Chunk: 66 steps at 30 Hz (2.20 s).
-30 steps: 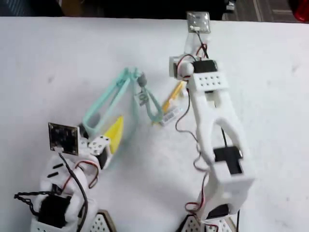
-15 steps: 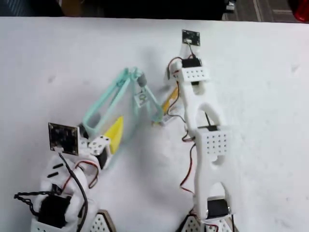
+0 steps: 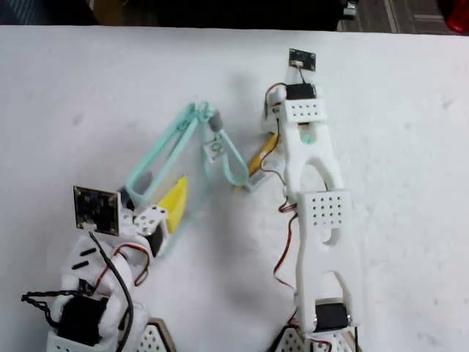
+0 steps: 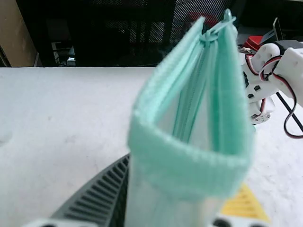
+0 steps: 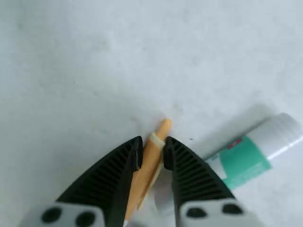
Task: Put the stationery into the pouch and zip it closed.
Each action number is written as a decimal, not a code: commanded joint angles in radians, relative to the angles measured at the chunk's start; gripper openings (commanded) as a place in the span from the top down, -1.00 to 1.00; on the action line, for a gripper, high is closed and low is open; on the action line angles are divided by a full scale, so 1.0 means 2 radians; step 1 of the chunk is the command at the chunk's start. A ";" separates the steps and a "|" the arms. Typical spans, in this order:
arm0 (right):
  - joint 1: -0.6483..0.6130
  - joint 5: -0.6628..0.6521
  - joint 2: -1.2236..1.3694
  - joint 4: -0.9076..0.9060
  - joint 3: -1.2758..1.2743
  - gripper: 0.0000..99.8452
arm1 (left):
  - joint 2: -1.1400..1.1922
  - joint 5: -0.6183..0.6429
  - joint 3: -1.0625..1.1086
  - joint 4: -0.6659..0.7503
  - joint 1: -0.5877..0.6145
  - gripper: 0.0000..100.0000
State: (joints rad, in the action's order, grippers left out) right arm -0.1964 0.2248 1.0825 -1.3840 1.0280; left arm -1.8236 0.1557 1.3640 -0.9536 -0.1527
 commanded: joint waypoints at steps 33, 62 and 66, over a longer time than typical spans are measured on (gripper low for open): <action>-0.003 -0.064 -0.385 -0.166 0.009 0.97 | -0.003 0.006 -0.005 0.003 -0.006 0.54; -0.127 -0.151 -0.748 -0.164 0.008 0.97 | -0.003 0.003 -0.003 -0.007 -0.030 0.53; -0.136 -0.154 -0.750 -0.167 0.008 0.97 | -0.003 -0.020 -0.003 -0.012 -0.046 0.54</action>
State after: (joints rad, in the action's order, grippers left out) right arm -0.4404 -0.0621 -0.4120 -1.6985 1.0372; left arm -1.8282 0.1557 1.3640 -0.9628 -0.2064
